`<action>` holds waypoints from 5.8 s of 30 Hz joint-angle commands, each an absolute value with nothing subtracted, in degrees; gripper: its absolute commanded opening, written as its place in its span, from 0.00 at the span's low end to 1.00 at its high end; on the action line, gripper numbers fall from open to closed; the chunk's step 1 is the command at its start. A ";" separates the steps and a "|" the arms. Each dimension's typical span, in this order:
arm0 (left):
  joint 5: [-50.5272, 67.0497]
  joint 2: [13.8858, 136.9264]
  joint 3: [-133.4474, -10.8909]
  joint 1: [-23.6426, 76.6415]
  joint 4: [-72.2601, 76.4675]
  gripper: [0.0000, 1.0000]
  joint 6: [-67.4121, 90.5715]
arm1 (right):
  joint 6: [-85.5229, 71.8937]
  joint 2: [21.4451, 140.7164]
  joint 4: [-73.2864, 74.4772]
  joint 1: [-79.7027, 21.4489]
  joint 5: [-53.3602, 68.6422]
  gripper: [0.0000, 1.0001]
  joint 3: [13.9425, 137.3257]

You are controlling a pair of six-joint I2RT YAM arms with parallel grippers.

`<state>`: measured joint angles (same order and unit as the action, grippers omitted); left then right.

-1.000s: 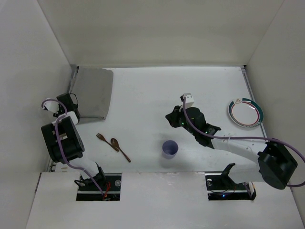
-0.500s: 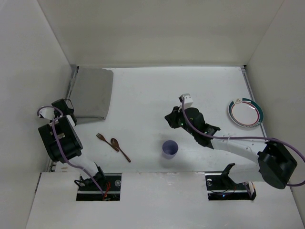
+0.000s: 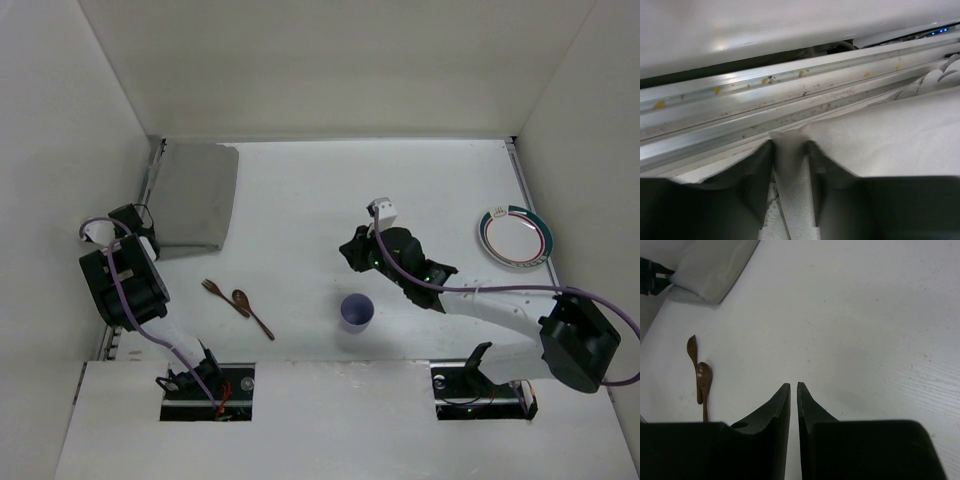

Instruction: Set the dinner table for one person

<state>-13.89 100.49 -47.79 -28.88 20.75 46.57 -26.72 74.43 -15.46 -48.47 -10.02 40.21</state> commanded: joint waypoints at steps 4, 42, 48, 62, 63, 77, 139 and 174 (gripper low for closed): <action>-13.45 98.71 -51.50 -27.30 21.62 0.07 44.56 | -25.14 74.80 -16.61 -49.70 -10.11 0.16 42.98; -0.24 97.86 -63.31 29.59 37.80 0.48 31.63 | -43.58 69.84 -20.65 -30.29 -19.79 0.61 36.10; -13.33 84.92 -49.07 20.27 27.79 0.48 35.85 | -49.03 87.51 -20.83 -23.87 -9.86 0.64 45.69; -13.45 85.07 -38.23 2.33 20.56 0.46 43.67 | -56.34 102.56 -14.51 -16.74 -2.46 0.58 56.42; -12.58 86.04 -38.49 1.89 20.91 0.46 44.29 | -56.08 103.35 -13.81 -16.48 -2.55 0.58 57.12; -11.78 93.24 -40.25 -0.75 24.79 0.43 46.41 | -56.87 107.66 -11.34 -16.39 0.70 0.58 58.80; -13.80 67.42 -23.38 30.61 32.07 0.09 44.12 | -54.41 41.08 6.12 -10.16 -18.53 0.05 24.87; -14.59 68.38 -20.13 39.24 43.68 0.52 35.33 | -58.45 77.86 -8.08 31.60 -8.79 0.60 33.48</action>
<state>-14.20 67.99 -20.47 39.27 39.35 36.01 -57.39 76.62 -4.19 31.16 -10.02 30.50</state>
